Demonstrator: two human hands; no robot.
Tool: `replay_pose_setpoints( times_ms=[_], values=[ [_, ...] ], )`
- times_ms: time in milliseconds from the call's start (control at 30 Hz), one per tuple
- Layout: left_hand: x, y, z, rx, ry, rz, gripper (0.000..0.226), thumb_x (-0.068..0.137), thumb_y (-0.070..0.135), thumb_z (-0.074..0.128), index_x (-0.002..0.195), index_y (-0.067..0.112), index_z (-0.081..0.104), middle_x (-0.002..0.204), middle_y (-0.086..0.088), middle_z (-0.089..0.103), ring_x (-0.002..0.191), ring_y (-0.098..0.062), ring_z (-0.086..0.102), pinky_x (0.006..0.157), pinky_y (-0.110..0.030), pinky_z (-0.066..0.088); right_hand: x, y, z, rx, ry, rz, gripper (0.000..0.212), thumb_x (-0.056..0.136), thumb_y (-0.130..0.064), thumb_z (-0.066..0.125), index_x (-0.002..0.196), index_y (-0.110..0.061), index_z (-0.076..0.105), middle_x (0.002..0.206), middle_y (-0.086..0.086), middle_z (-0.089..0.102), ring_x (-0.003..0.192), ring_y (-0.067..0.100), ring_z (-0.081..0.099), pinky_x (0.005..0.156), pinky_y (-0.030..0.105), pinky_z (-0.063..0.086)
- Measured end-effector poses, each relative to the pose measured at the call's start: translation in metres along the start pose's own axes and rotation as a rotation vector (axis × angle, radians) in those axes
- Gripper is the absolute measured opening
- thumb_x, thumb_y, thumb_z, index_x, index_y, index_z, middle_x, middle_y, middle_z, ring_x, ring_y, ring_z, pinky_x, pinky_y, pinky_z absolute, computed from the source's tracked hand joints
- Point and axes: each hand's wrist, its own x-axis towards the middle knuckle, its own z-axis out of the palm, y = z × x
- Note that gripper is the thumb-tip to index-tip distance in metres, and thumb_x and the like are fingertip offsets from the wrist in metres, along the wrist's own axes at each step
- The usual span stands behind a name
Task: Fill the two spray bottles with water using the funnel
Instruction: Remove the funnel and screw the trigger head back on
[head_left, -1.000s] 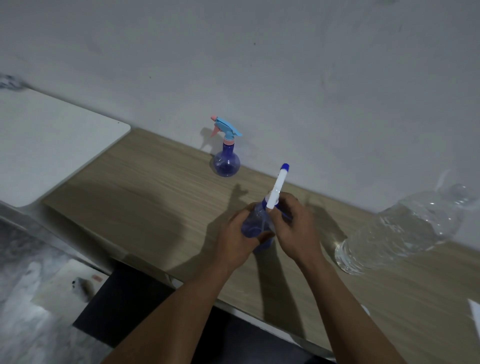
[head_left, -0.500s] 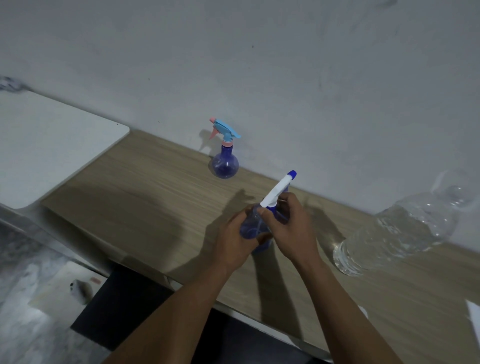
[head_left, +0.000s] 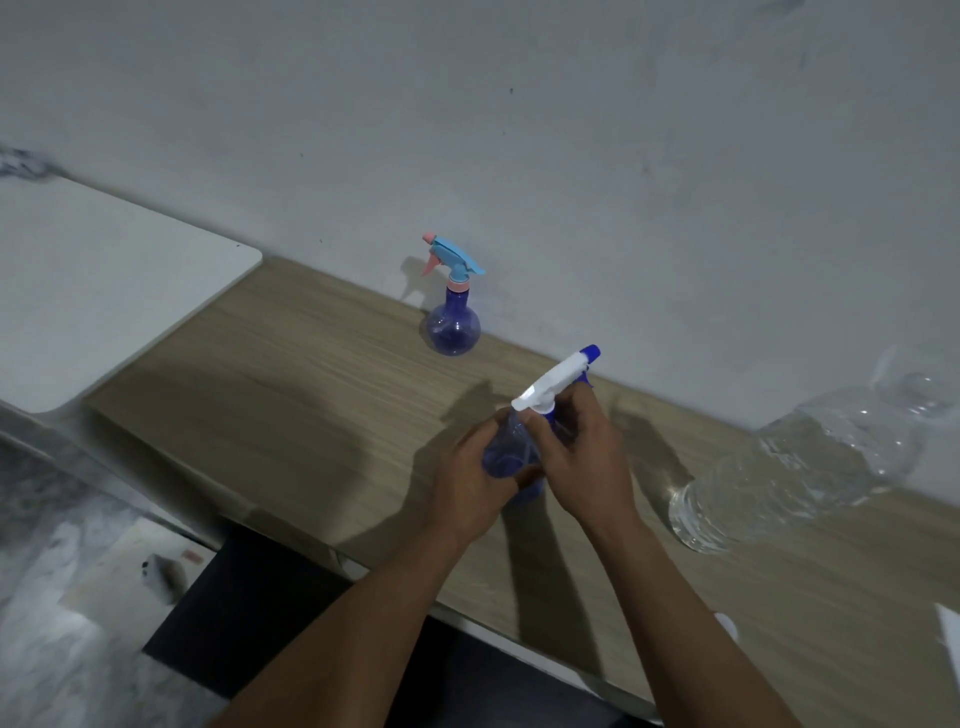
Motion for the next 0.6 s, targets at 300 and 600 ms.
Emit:
replay_pose_setpoints(
  times_ms=[300, 600],
  values=[
    [0.0032, -0.0094, -0.0008, 0.054, -0.01, -0.01, 0.06, 0.077, 0.023, 0.086, 0.13, 0.035, 0.062, 0.124, 0.006, 0.07, 0.115, -0.016, 0.067, 0.096, -0.041, 0.056, -0.005, 0.0032, -0.0001, 0.015, -0.011, -0.035, 0.003, 0.095, -0.021, 0.064, 0.096, -0.022, 0.061, 0.083, -0.006, 0.067, 0.076, 0.011, 0.065, 0.068, 0.031, 0.053],
    [0.0012, -0.0057, -0.0001, 0.052, -0.005, -0.01, 0.06, 0.074, 0.03, 0.087, 0.129, 0.035, 0.062, 0.117, 0.008, 0.072, 0.109, -0.014, 0.07, 0.094, -0.046, 0.058, -0.0082, 0.0047, 0.0053, 0.13, 0.026, 0.008, 0.01, 0.095, -0.021, 0.066, 0.105, -0.019, 0.067, 0.093, -0.006, 0.073, 0.089, 0.009, 0.07, 0.077, 0.029, 0.053]
  ],
)
